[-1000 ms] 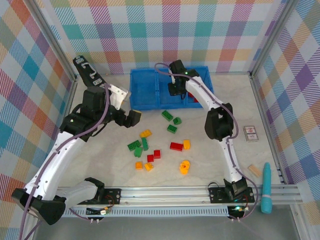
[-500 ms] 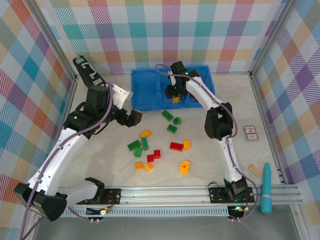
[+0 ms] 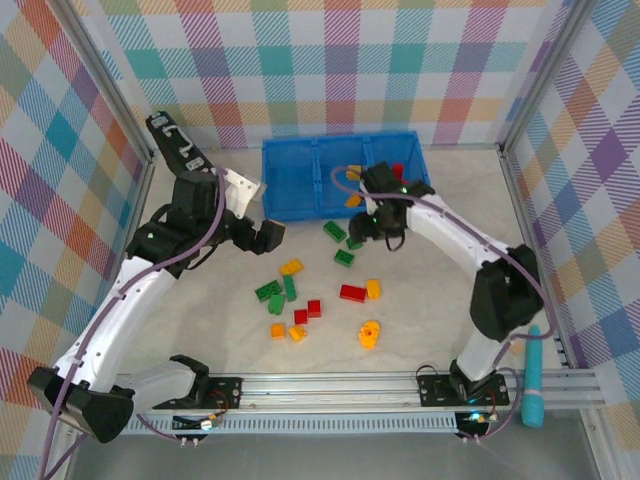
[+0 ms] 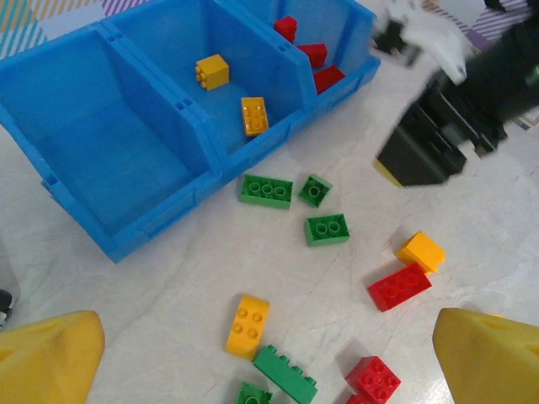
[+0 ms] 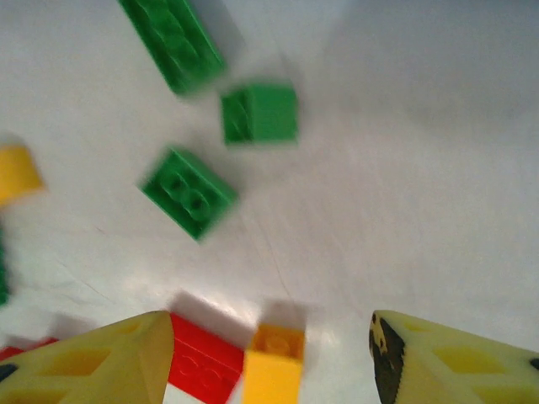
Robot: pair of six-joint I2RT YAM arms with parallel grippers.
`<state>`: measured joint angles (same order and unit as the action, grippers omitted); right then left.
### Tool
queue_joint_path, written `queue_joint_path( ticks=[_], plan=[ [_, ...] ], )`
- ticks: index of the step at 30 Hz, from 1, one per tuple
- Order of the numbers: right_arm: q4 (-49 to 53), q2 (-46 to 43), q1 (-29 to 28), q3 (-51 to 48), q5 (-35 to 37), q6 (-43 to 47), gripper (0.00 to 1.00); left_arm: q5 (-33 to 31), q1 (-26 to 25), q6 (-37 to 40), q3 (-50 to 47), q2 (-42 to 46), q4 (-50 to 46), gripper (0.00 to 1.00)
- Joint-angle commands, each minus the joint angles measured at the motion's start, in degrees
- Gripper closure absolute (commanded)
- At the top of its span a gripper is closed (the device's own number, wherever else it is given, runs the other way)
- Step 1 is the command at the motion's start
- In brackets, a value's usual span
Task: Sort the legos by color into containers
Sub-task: Pick up the lego from the center of the table, then place the lego in the container.
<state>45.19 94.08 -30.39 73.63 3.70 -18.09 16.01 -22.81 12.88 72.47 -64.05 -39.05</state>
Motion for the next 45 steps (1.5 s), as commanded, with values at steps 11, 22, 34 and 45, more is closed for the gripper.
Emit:
queue_joint_path(
  ticks=[11, 22, 34, 45],
  plan=[
    [-15.9, -7.2, -1.7, -20.0, -5.1, -13.6, 0.36, 2.4, -0.7, -0.9, 1.3, 1.3, -0.2, 0.0],
    [-18.3, -1.5, -2.1, -20.6, -5.5, -13.3, 0.37, 2.1, -0.7, -0.9, 1.2, 2.1, -0.2, 0.0],
    [-14.2, 2.0, -3.7, -20.5, -1.4, -13.0, 0.6, 2.2, -0.7, -0.9, 1.3, 1.7, -0.2, 0.0],
    [-2.2, 3.8, -1.7, -0.9, 5.2, -2.3, 0.7, 2.0, -0.7, -0.7, 1.3, 1.0, -0.5, 0.0]
  ],
)
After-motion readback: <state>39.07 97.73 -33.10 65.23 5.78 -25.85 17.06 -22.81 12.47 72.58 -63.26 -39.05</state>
